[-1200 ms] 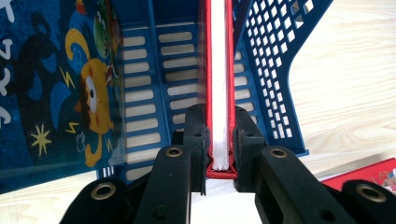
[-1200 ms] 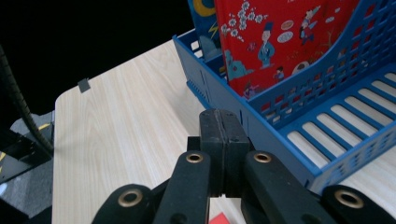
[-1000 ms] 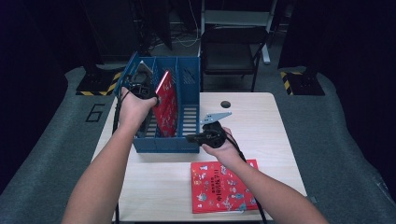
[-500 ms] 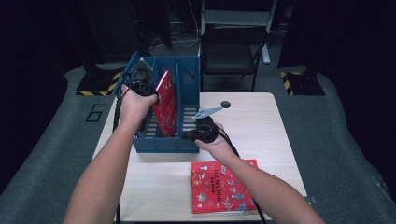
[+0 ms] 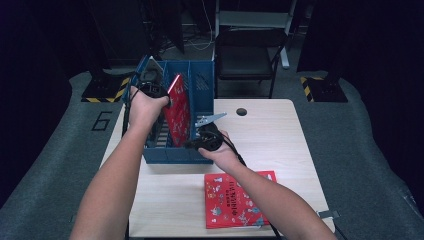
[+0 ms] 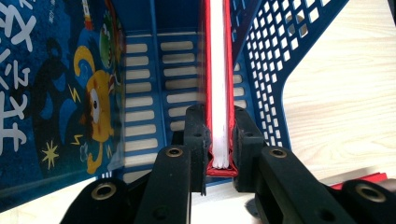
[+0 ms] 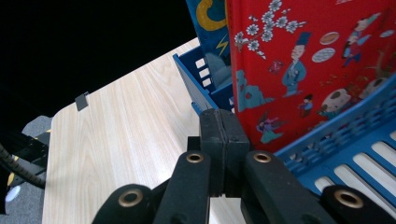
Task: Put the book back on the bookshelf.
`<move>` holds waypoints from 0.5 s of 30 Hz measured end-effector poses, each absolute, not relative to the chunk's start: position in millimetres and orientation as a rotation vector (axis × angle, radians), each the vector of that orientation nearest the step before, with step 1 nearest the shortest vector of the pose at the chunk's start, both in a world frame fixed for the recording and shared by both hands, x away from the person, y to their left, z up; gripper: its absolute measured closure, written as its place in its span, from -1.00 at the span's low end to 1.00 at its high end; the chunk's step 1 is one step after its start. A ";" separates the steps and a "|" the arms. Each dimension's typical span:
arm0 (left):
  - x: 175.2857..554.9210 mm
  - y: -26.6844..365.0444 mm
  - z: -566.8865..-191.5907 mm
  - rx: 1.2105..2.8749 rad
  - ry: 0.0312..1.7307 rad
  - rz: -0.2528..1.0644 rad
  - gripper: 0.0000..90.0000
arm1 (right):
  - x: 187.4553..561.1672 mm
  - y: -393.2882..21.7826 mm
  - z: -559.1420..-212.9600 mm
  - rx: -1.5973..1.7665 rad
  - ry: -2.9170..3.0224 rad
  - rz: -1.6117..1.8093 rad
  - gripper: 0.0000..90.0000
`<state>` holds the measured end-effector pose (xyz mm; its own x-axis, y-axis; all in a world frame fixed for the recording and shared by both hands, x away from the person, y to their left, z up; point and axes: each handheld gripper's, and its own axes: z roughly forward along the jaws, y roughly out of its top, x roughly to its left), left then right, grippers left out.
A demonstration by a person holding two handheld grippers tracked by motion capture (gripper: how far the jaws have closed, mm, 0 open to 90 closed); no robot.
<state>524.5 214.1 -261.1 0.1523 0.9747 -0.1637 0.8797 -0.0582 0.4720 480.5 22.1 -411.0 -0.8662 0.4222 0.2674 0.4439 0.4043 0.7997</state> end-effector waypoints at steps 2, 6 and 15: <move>524.2 213.8 -260.6 1.983 1.760 0.271 0.77 | 481.8 25.9 -411.5 -0.802 -2.615 -1.496 1.00; 523.0 213.7 -259.1 1.966 1.767 0.279 0.77 | 486.0 33.5 -412.9 -0.784 -2.616 -1.503 1.00; 518.0 217.1 -253.3 1.952 1.766 0.281 0.77 | 487.9 53.7 -418.8 -0.790 -2.605 -1.489 1.00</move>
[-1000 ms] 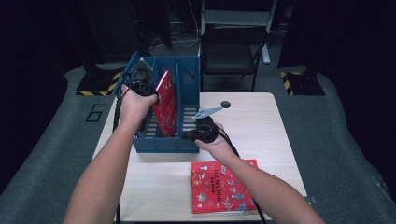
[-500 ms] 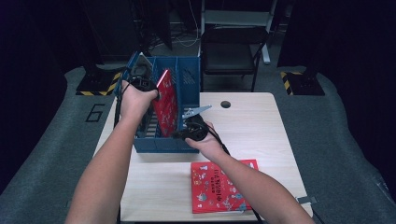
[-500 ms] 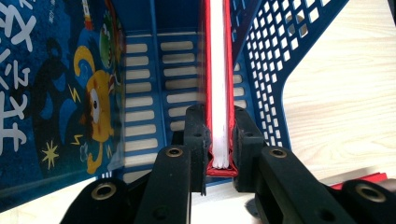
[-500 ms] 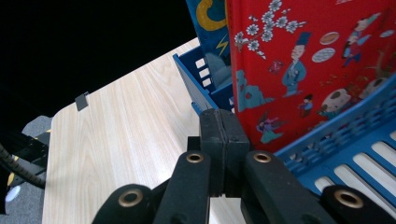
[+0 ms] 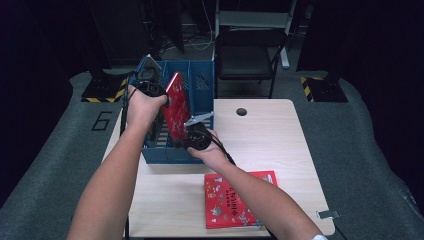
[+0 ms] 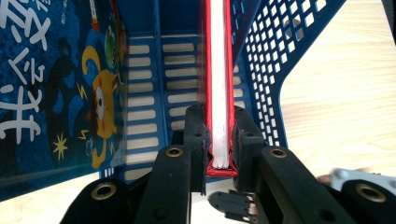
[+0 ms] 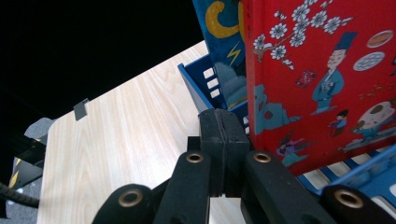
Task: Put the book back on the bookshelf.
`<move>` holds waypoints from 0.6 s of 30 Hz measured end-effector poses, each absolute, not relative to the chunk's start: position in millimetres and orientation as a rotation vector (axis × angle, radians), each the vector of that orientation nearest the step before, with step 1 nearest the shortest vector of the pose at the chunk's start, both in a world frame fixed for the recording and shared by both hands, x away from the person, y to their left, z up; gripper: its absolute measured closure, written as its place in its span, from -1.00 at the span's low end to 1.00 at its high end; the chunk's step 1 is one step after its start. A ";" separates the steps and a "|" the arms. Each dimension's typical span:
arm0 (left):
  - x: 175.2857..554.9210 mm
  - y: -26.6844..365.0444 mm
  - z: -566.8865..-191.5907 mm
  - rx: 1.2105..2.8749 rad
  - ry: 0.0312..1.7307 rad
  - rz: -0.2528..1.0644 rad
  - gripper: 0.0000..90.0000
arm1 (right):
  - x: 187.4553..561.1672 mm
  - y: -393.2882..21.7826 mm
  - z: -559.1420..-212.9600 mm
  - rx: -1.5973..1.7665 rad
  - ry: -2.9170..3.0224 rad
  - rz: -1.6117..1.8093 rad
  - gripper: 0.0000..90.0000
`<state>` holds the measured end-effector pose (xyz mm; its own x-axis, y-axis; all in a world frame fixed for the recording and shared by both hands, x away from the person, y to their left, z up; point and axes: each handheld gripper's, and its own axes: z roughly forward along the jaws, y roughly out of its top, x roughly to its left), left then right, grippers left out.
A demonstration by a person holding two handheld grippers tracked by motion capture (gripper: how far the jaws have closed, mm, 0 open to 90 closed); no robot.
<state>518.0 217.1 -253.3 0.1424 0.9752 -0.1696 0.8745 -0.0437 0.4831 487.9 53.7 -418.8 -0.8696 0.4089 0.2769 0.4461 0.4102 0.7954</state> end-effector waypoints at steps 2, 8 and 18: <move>516.3 217.5 -253.0 1.948 1.764 0.284 0.77 | 489.8 56.5 -420.5 -0.805 -2.595 -1.485 1.00; 513.7 218.8 -252.2 1.952 1.760 0.280 0.77 | 497.9 60.3 -423.6 -0.827 -2.597 -1.483 1.00; 511.7 219.2 -249.8 1.952 1.773 0.275 0.77 | 499.4 66.2 -427.5 -0.829 -2.603 -1.472 1.00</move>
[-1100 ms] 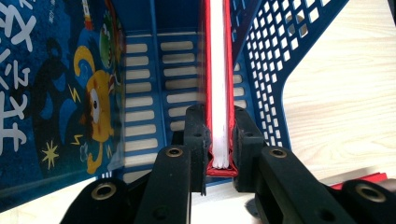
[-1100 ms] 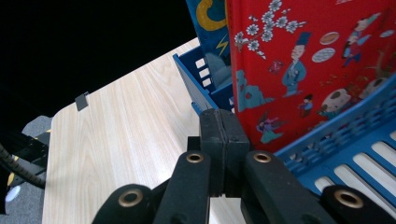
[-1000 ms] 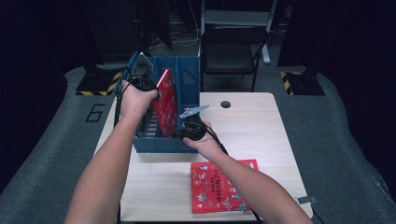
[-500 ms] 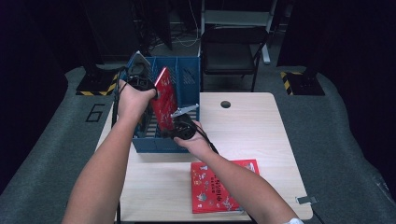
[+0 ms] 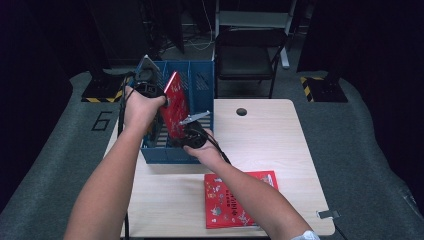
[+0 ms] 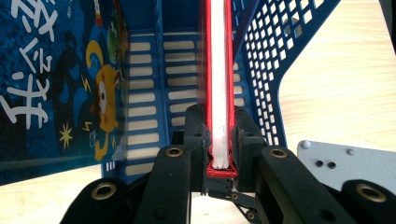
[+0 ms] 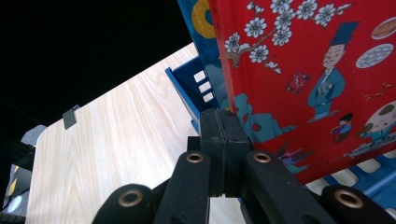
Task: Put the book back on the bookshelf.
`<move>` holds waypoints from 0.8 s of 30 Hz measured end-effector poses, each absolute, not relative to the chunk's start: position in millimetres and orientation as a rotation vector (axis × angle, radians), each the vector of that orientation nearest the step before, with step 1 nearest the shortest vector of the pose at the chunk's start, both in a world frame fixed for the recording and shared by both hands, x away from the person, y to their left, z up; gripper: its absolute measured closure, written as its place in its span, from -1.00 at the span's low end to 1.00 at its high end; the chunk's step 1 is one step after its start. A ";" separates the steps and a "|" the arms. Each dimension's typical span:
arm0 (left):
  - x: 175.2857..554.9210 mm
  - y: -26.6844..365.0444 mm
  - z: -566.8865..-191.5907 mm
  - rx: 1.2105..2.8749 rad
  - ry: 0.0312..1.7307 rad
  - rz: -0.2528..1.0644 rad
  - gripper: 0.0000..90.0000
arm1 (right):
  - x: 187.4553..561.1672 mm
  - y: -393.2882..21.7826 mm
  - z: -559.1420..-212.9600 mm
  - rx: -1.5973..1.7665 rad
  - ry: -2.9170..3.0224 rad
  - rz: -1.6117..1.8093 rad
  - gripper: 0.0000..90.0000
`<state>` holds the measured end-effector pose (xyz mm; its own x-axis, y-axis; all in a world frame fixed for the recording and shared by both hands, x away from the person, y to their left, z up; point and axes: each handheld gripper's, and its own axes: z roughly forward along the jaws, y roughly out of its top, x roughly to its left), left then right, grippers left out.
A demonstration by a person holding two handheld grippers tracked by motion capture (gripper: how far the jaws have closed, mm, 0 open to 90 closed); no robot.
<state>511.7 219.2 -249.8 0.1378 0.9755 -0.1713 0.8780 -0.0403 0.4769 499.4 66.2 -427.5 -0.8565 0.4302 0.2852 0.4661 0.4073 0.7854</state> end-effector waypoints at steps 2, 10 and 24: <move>512.0 218.5 -248.4 1.953 1.778 0.277 0.77 | 499.6 68.2 -427.6 -0.832 -2.598 -1.477 1.00; 511.7 219.8 -244.6 1.940 1.790 0.290 0.77 | 501.9 75.8 -425.5 -0.854 -2.585 -1.481 1.00; 513.3 220.6 -245.5 1.918 1.810 0.296 0.77 | 513.9 78.2 -426.1 -0.917 -2.589 -1.456 1.00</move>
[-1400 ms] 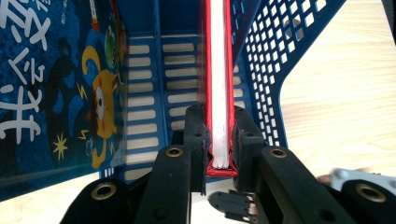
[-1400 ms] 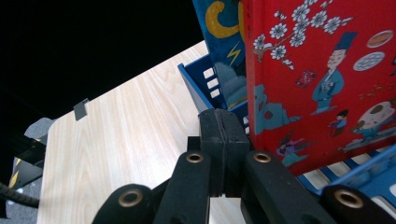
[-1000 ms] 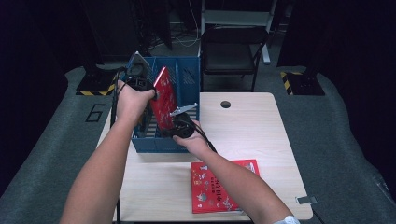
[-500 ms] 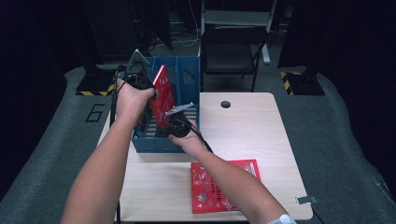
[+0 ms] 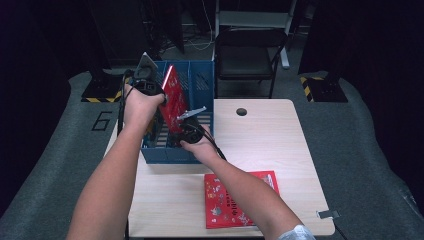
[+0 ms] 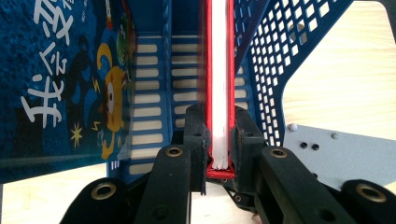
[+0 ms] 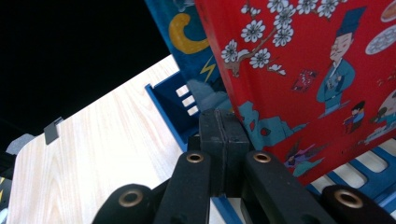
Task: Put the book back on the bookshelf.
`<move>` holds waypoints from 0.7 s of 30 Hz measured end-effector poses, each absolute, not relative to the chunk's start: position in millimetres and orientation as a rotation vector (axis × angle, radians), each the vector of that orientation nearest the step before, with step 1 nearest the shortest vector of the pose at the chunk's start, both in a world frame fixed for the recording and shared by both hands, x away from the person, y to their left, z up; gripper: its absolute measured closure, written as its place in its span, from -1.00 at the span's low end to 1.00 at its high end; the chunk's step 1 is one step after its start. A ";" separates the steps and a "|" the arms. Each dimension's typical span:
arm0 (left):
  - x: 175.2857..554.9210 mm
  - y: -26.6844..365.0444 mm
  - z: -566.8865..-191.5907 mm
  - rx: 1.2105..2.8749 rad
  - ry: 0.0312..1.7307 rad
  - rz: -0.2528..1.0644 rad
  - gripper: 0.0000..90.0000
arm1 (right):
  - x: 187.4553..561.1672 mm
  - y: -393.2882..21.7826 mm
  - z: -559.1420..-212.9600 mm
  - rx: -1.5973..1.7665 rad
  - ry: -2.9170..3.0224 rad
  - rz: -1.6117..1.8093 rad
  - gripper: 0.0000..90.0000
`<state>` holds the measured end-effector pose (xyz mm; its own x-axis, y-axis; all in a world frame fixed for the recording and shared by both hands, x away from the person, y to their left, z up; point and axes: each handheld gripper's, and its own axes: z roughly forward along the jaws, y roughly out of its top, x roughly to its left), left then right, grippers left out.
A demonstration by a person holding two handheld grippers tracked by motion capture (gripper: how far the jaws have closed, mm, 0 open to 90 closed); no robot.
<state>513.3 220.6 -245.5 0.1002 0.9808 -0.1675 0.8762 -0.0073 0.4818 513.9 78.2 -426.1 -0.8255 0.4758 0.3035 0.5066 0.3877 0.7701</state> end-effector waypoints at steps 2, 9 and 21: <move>514.0 221.7 -245.8 1.913 1.816 0.291 0.77 | 517.4 78.0 -426.2 -0.914 -2.605 -1.463 1.00; 517.0 225.4 -247.1 1.884 1.846 0.270 0.77 | 525.9 78.7 -426.8 -0.947 -2.613 -1.456 1.00; 525.6 224.7 -247.9 1.876 1.888 0.293 0.77 | 532.5 87.9 -426.1 -0.973 -2.619 -1.414 1.00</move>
<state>525.6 224.7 -247.9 0.0358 0.9847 -0.1704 0.8866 0.0474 0.4600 532.5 87.9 -426.1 -0.8068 0.5154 0.2889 0.5243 0.3991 0.7522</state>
